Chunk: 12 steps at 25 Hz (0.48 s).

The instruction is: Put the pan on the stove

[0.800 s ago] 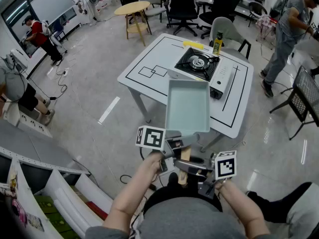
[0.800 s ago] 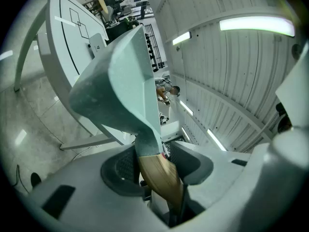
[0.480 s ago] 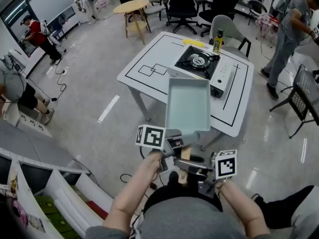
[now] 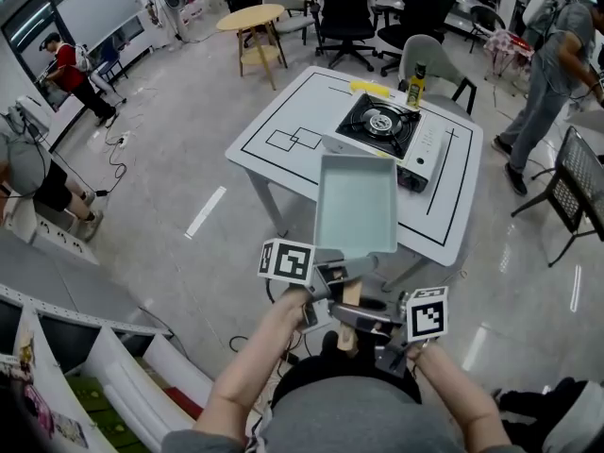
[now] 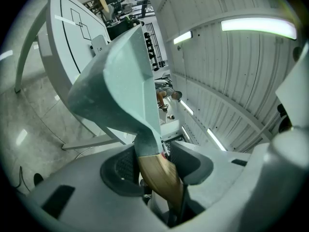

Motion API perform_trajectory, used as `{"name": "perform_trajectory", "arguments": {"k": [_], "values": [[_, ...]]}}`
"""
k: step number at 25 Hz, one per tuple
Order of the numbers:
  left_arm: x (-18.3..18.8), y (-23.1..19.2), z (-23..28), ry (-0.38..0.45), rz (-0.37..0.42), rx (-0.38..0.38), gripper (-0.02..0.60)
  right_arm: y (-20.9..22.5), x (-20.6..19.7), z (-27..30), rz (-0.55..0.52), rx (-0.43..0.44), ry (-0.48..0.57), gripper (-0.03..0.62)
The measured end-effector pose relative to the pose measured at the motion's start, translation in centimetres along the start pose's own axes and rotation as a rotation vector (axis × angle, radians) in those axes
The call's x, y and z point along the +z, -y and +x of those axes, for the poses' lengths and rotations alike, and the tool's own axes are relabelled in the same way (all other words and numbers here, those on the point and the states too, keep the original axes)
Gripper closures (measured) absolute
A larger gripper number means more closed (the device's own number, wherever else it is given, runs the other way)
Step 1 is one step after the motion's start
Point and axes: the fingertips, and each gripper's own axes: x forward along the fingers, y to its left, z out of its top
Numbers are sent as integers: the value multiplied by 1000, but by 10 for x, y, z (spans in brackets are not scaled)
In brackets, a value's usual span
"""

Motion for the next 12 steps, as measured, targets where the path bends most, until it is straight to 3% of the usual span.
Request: {"name": "perform_trajectory", "arguments": {"k": [12], "values": [[24,-13,3,-19,-5,-6,407,15,22,10,-1,-16,9,445]]}}
